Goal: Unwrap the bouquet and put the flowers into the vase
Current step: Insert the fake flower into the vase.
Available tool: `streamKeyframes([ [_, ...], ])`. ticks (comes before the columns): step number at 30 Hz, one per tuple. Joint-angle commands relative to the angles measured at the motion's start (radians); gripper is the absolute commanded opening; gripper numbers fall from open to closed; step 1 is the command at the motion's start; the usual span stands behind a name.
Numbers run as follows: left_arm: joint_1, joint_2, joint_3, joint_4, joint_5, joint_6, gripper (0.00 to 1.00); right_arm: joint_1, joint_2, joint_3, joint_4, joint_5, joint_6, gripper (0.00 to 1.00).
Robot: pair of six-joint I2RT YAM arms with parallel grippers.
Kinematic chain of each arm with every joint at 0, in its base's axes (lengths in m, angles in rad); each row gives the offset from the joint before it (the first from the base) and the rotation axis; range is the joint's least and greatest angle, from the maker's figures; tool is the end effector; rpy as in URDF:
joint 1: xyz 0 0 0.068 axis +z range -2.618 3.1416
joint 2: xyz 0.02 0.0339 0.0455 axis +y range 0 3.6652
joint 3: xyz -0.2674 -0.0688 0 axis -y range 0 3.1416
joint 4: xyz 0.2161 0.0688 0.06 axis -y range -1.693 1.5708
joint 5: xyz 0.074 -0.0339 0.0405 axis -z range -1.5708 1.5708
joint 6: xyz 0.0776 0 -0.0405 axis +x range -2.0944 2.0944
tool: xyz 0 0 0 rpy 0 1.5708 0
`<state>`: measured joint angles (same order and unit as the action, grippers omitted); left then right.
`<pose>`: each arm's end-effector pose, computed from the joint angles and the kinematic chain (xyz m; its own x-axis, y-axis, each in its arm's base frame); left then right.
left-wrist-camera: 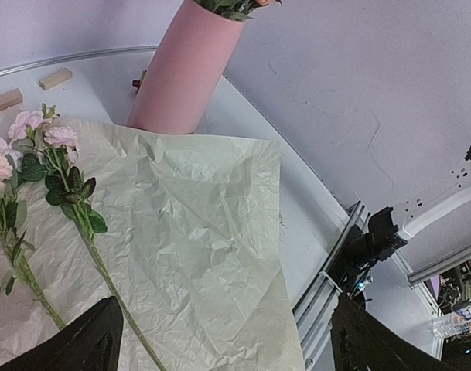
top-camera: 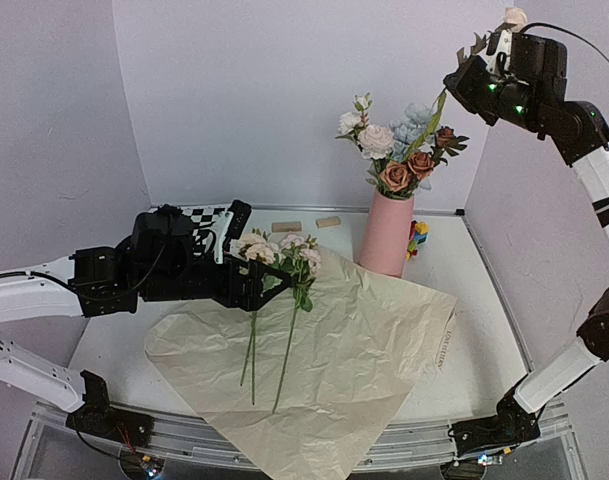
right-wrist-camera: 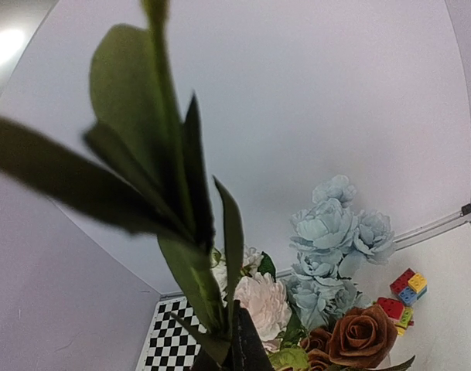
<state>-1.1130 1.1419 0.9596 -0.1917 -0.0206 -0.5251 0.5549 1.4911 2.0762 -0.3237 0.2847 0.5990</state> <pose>0.1222 -0.2445 0.3211 -0.5851 0.0534 -0.8092 0.6877 0.5615 -0.4601 0.2573 0.1338 0.5878 0.0263 0.6530 -0.7569 -0.3510 0.7150 0.6046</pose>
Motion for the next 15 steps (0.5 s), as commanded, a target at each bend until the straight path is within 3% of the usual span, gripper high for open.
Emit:
streamKeyframes([
  [1,-0.004,0.000,0.012,0.024,0.013,-0.009,0.95,-0.001,0.039,0.035,0.025,0.028,-0.010,0.00],
  [15,-0.004,0.023,0.021,0.025,0.014,-0.001,0.94,-0.001,0.243,0.097,0.026,0.086,-0.047,0.00],
])
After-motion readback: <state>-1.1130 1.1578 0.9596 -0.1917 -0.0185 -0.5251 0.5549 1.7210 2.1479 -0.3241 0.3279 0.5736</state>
